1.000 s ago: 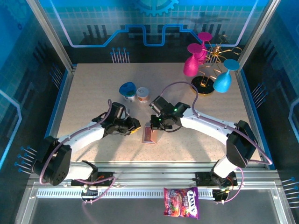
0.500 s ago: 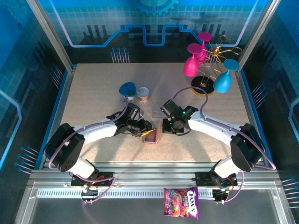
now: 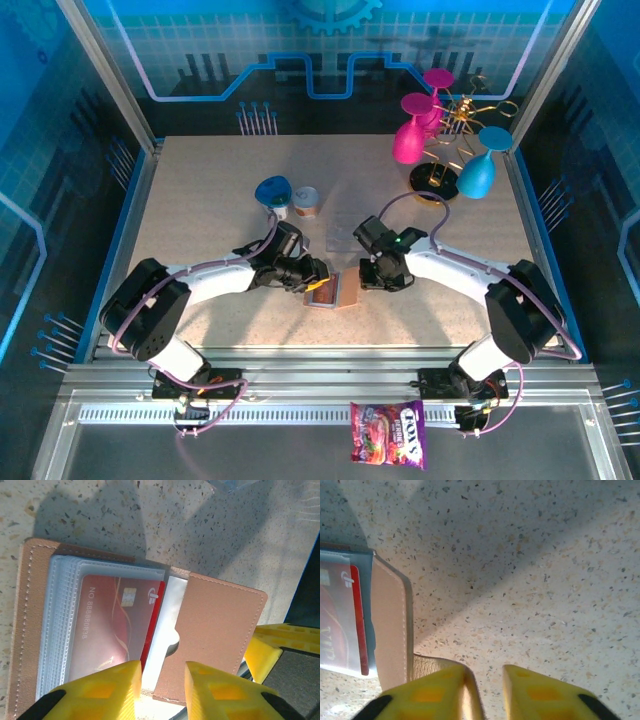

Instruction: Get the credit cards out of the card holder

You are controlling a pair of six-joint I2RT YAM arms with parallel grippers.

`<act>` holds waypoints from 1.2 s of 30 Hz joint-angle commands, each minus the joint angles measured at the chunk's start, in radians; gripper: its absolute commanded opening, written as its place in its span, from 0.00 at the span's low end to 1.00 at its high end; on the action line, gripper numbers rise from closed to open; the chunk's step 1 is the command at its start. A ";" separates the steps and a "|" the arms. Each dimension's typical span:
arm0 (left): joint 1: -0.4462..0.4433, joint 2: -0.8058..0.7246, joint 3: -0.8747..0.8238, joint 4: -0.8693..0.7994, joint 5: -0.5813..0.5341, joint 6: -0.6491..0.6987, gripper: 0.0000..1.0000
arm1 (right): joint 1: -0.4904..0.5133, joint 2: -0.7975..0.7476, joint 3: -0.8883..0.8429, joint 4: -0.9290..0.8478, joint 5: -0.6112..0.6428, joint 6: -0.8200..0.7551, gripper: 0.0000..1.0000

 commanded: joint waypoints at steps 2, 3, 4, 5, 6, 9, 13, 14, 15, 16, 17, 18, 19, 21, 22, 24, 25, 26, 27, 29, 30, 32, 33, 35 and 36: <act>-0.006 0.011 -0.008 0.016 0.028 -0.006 0.30 | -0.004 -0.009 0.050 -0.085 0.041 -0.006 0.39; -0.006 0.012 -0.007 0.021 0.033 -0.007 0.30 | -0.004 -0.013 0.053 -0.089 0.042 -0.005 0.39; -0.007 0.014 -0.006 0.027 0.039 -0.012 0.30 | -0.004 -0.016 0.055 -0.086 0.037 -0.005 0.39; -0.007 0.015 -0.005 0.037 0.048 -0.016 0.30 | -0.004 -0.018 0.054 -0.082 0.029 -0.004 0.39; -0.007 0.018 0.000 0.048 0.058 -0.019 0.30 | -0.004 -0.021 0.050 -0.073 0.016 -0.004 0.38; -0.017 0.032 0.030 0.053 0.083 -0.017 0.29 | -0.004 -0.021 0.034 -0.042 -0.017 0.003 0.36; -0.047 0.066 0.087 0.044 0.114 -0.009 0.27 | -0.004 -0.017 0.029 -0.039 -0.017 0.009 0.36; -0.056 0.077 0.100 0.044 0.123 -0.009 0.27 | -0.004 -0.019 0.029 -0.040 -0.017 0.010 0.36; -0.066 0.093 0.116 0.046 0.131 -0.011 0.27 | -0.005 -0.023 0.031 -0.041 -0.016 0.010 0.36; -0.077 0.109 0.128 0.049 0.136 -0.013 0.26 | -0.005 -0.029 0.032 -0.043 -0.016 0.010 0.36; -0.085 0.121 0.136 0.052 0.138 -0.017 0.26 | -0.005 -0.035 0.030 -0.045 -0.015 0.011 0.36; -0.096 0.136 0.144 0.058 0.137 -0.022 0.26 | -0.007 -0.042 0.032 -0.048 -0.014 0.010 0.36; -0.104 0.151 0.150 0.064 0.139 -0.029 0.26 | -0.008 -0.052 0.033 -0.054 -0.012 0.011 0.36; -0.113 0.177 0.156 0.075 0.140 -0.043 0.25 | -0.012 -0.072 0.035 -0.068 -0.006 0.011 0.36; -0.117 0.191 0.157 0.084 0.142 -0.049 0.25 | -0.015 -0.086 0.035 -0.074 -0.005 0.013 0.37; -0.119 0.208 0.158 0.095 0.146 -0.060 0.25 | -0.019 -0.113 0.031 -0.078 -0.006 0.016 0.37; -0.121 0.215 0.159 0.096 0.148 -0.061 0.24 | -0.022 -0.129 0.027 -0.077 -0.011 0.021 0.37; -0.121 0.219 0.159 0.096 0.148 -0.061 0.24 | -0.022 -0.141 0.023 -0.073 -0.020 0.024 0.37; -0.122 0.224 0.160 0.094 0.148 -0.061 0.24 | -0.022 -0.152 0.017 -0.063 -0.033 0.029 0.36; -0.121 0.232 0.160 0.094 0.146 -0.061 0.24 | -0.024 -0.167 0.002 -0.034 -0.076 0.039 0.34; -0.121 0.235 0.157 0.105 0.148 -0.070 0.24 | -0.023 -0.168 -0.009 -0.011 -0.107 0.044 0.31; -0.121 0.240 0.143 0.144 0.148 -0.098 0.23 | -0.023 -0.159 -0.035 0.030 -0.159 0.064 0.24; -0.121 0.241 0.136 0.165 0.148 -0.111 0.23 | -0.023 -0.151 -0.052 0.055 -0.181 0.075 0.21; -0.120 0.244 0.133 0.177 0.148 -0.122 0.23 | -0.023 -0.132 -0.085 0.106 -0.225 0.097 0.18; -0.120 0.244 0.133 0.177 0.146 -0.122 0.23 | -0.023 -0.120 -0.101 0.135 -0.245 0.106 0.17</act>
